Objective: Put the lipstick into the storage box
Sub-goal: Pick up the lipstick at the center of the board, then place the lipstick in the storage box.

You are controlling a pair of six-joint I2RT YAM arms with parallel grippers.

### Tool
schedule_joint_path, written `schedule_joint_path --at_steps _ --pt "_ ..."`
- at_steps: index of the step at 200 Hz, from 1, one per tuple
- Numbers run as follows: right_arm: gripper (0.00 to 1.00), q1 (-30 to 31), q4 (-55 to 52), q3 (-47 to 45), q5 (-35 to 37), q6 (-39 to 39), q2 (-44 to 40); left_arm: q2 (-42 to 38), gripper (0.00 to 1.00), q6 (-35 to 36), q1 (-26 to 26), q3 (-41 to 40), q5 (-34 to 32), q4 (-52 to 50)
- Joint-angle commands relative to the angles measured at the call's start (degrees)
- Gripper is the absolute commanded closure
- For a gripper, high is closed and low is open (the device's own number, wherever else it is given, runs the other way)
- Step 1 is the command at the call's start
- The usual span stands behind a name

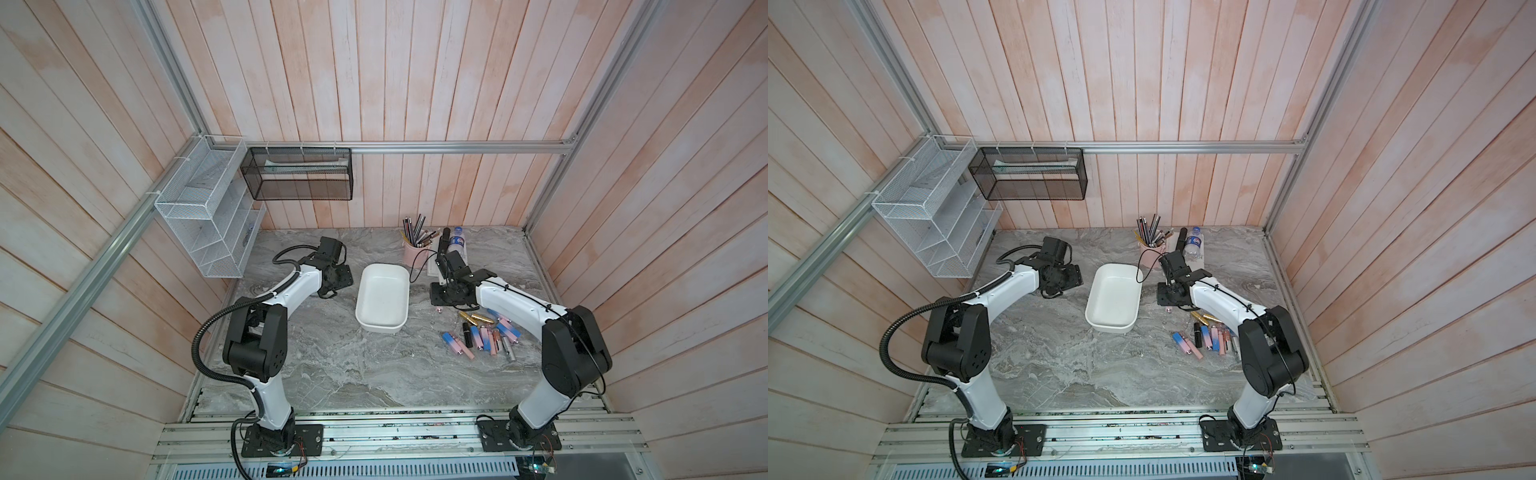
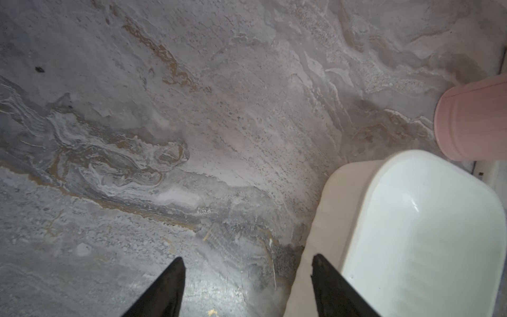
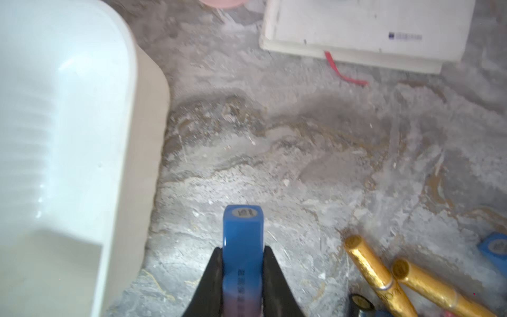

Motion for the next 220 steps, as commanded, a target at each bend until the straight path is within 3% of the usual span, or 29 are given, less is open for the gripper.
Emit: schedule_joint_path --at_steps 1,95,155,169,189,220 --pt "0.93 1.9 -4.5 7.2 0.7 -0.1 3.2 1.2 0.25 2.1 1.2 1.7 1.5 1.2" --pt "0.92 9.2 -5.6 26.2 -1.6 -2.4 19.8 -0.5 0.25 4.6 3.2 -2.5 3.7 3.1" --pt "0.78 10.4 -2.7 27.0 -6.2 -3.8 27.1 -5.4 0.25 5.5 5.1 -7.3 3.3 3.6" --pt "0.67 10.4 -3.1 27.8 -6.9 -4.4 27.8 -6.5 0.25 5.5 5.1 -8.3 3.5 4.0" --pt "0.4 10.4 -3.4 29.0 -7.3 -5.9 27.2 -7.9 0.25 5.1 5.1 -9.3 3.9 4.2" --pt "0.22 10.3 -1.9 29.0 -7.0 -9.0 22.7 -10.0 0.25 4.9 5.1 -10.8 5.4 5.8"
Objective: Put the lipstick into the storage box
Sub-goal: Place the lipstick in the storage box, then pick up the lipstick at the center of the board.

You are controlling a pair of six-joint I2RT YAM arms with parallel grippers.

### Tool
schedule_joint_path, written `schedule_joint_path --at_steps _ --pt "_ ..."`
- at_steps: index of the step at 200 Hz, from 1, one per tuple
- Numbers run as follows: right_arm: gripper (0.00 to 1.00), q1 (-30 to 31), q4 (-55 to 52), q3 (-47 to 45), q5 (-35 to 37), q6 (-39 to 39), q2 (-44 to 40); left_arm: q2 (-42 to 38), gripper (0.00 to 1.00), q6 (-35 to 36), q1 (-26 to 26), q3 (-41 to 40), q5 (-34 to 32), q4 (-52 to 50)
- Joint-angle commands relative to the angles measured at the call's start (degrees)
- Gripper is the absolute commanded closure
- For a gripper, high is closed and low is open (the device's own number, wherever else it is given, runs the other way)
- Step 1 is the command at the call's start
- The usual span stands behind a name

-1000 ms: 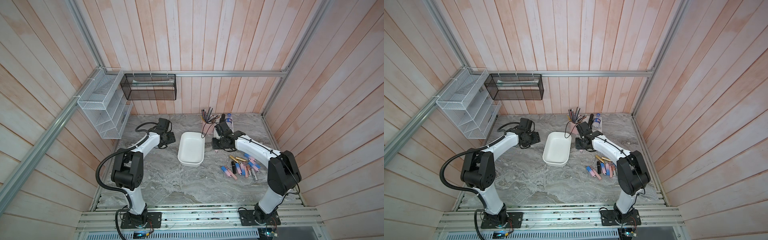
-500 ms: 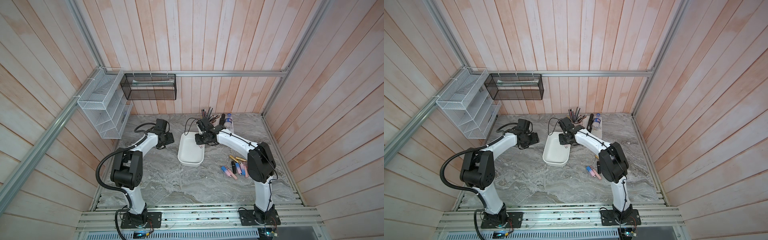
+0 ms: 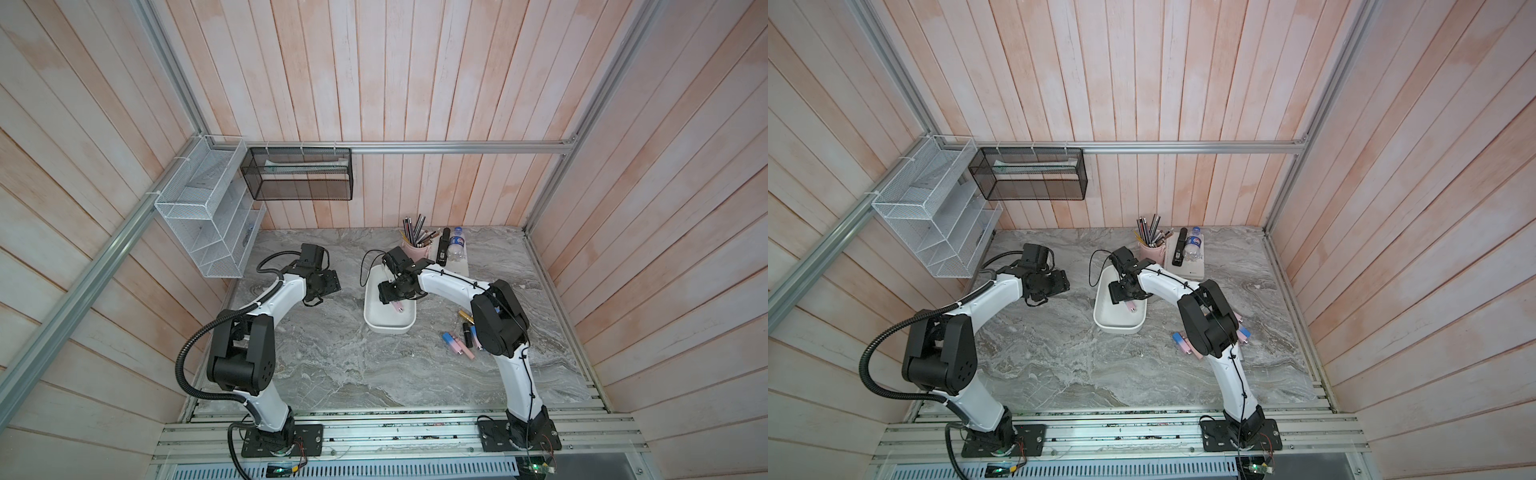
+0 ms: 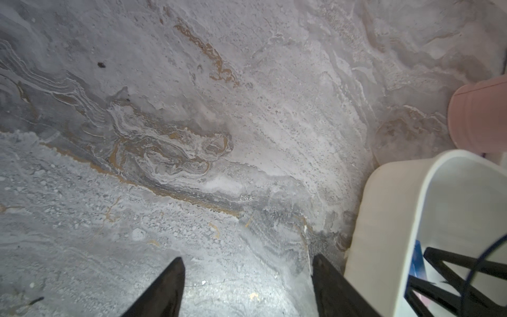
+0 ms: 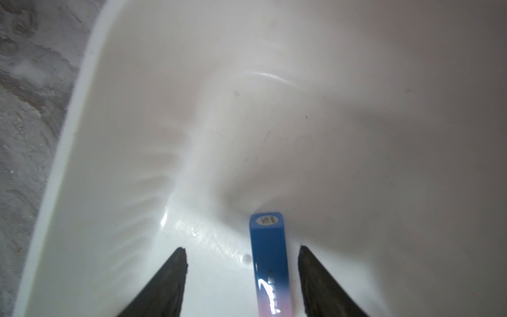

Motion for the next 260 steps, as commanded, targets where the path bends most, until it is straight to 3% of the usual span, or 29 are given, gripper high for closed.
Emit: schedule_joint_path --at_steps 1,45,71,91,129,166,212,260 --pt "0.21 0.1 1.0 1.8 -0.2 -3.0 -4.7 -2.5 0.25 0.6 0.0 -1.4 2.0 1.9" --pt "0.19 -0.5 4.4 3.4 3.1 -5.9 -10.0 -6.8 0.24 1.3 -0.4 -2.3 3.1 4.2" --pt "0.18 -2.2 4.9 4.2 9.7 -6.7 -11.7 -9.1 0.24 4.4 -3.5 -1.9 2.5 4.2" --pt "0.19 -5.9 2.9 3.6 15.3 -2.9 -12.8 -9.9 0.24 6.3 -6.6 -0.6 0.7 2.8" --pt "0.19 -16.3 4.9 -5.2 12.5 3.1 -18.9 -11.9 0.23 3.8 -7.8 -0.7 6.3 5.0" --pt "0.18 -19.4 6.1 -7.7 15.3 0.3 -21.9 -13.1 0.22 4.1 -10.8 -0.5 7.8 7.5" --pt "0.19 -21.6 6.7 -12.9 17.1 0.9 -26.7 -10.8 0.22 5.7 -17.6 2.1 7.8 7.9" --pt "0.19 -27.5 5.2 -23.5 18.8 3.4 -37.8 -1.6 0.22 4.4 -26.4 13.7 6.1 3.0"
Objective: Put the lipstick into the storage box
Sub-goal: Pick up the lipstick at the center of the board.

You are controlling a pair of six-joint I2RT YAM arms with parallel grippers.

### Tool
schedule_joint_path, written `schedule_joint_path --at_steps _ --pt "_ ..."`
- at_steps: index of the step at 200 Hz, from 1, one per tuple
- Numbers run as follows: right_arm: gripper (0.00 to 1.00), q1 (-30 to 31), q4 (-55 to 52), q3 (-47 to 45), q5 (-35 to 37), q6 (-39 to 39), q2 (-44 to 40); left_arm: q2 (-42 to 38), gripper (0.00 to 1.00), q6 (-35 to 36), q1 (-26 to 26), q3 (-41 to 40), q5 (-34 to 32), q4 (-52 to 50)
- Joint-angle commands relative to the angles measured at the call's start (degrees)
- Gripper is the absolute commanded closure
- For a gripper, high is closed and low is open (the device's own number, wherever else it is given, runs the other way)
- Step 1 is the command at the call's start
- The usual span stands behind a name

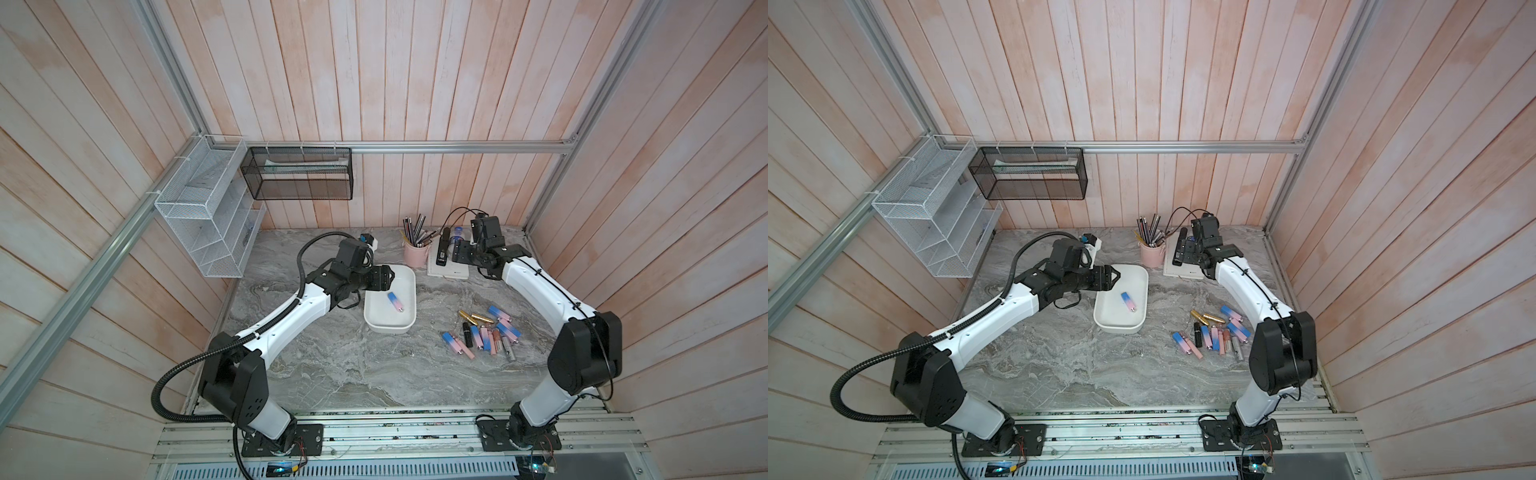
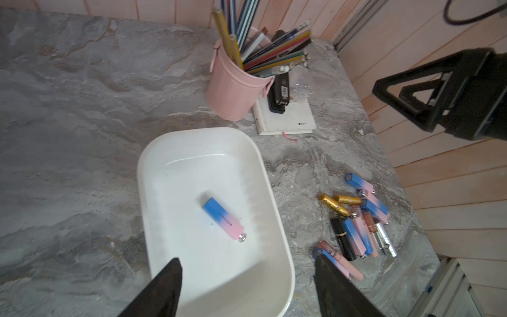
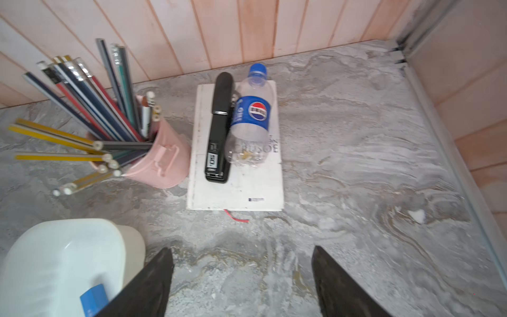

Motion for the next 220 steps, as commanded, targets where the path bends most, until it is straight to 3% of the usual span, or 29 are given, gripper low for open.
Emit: schedule_joint_path --at_steps 1,50,113,155,213,220 --pt "0.19 -2.2 -1.4 -3.9 2.7 1.9 -5.7 4.5 0.22 0.2 -3.6 5.9 -0.6 -2.7" --pt "0.19 -5.6 -4.6 -13.7 5.6 2.8 -16.8 16.4 0.23 -1.5 -10.6 18.5 -0.5 -7.4" --pt "0.19 -7.0 -8.4 -20.7 8.1 4.6 -28.9 25.6 0.23 -7.0 -14.6 26.6 2.4 -9.9" --pt "0.22 -7.1 -10.2 -25.1 5.7 7.2 -34.9 31.6 0.34 -7.4 -17.6 36.0 0.4 -18.7" --pt "0.24 -7.1 -9.3 -27.0 4.9 6.2 -36.2 30.9 0.38 -11.3 -21.2 31.2 0.4 -23.1" --pt "0.24 -7.1 -9.2 -27.3 4.8 5.9 -36.3 31.1 0.38 -11.9 -23.4 30.6 0.6 -23.1"
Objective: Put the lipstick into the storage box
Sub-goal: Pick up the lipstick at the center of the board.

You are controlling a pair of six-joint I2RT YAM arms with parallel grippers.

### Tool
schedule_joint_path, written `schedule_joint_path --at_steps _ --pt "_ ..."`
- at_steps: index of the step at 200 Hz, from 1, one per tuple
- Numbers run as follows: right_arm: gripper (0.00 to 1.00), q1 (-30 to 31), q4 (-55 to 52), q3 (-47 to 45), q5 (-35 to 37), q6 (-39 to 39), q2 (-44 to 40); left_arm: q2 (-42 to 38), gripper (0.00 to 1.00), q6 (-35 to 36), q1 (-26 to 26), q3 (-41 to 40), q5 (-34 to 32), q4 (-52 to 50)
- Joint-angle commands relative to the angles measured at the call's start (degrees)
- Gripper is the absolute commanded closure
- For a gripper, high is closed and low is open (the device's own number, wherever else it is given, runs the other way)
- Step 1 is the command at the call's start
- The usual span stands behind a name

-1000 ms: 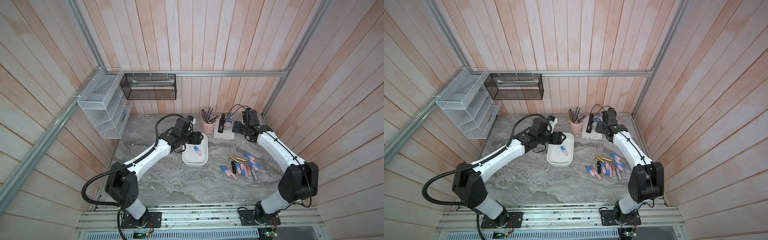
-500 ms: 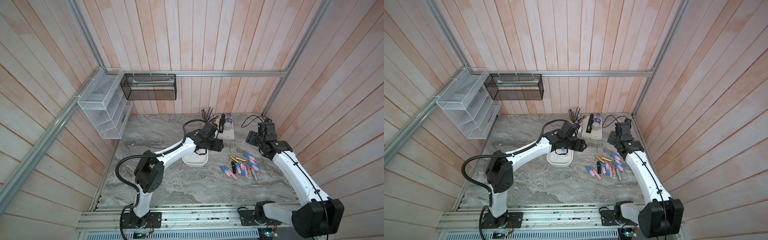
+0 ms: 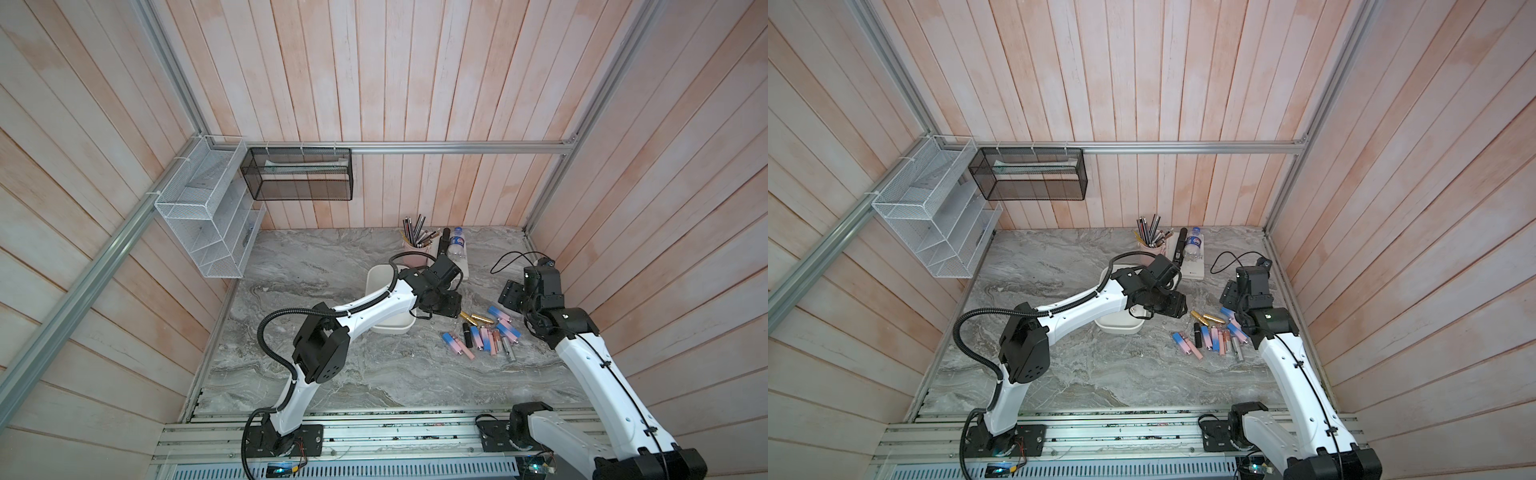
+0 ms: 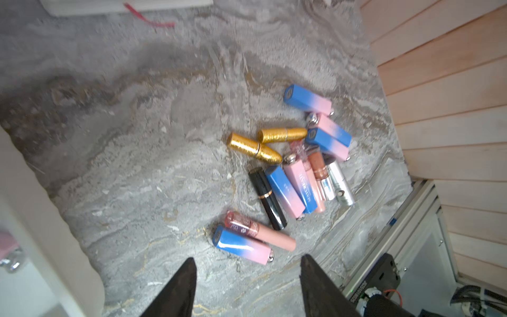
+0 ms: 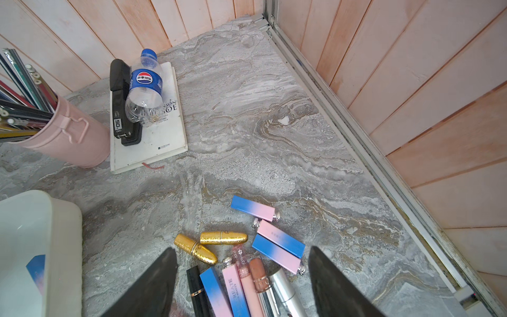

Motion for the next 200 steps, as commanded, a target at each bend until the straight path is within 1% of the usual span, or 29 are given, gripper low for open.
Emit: schedule_joint_path --at_steps 1,22,49,80,127,200 --pt "0.24 -0.1 -0.9 -0.9 -0.6 -0.3 -0.7 0.2 0.38 -2.5 -2.5 -2.2 0.2 -2.9" --pt "0.24 -0.2 -0.7 -1.8 -0.8 -1.0 -1.3 1.4 0.38 -4.2 -3.5 -3.5 1.3 -2.4" --pt "0.24 -0.1 -1.4 -1.8 -0.8 -1.7 -2.5 2.6 0.39 -6.6 -3.5 -5.4 3.1 -0.3" --pt "0.24 -0.3 -2.1 -1.6 -0.1 -3.3 -3.9 4.6 0.39 -8.4 -3.5 -5.0 3.4 0.3" --pt "0.24 -0.5 -2.1 -1.7 -0.4 -3.8 -4.7 7.6 0.39 -9.7 -3.5 -3.3 2.2 0.6" --pt "0.24 -0.6 -2.2 -2.4 -0.2 -3.6 -6.4 8.1 0.39 -10.0 -2.9 -4.0 1.3 1.1"
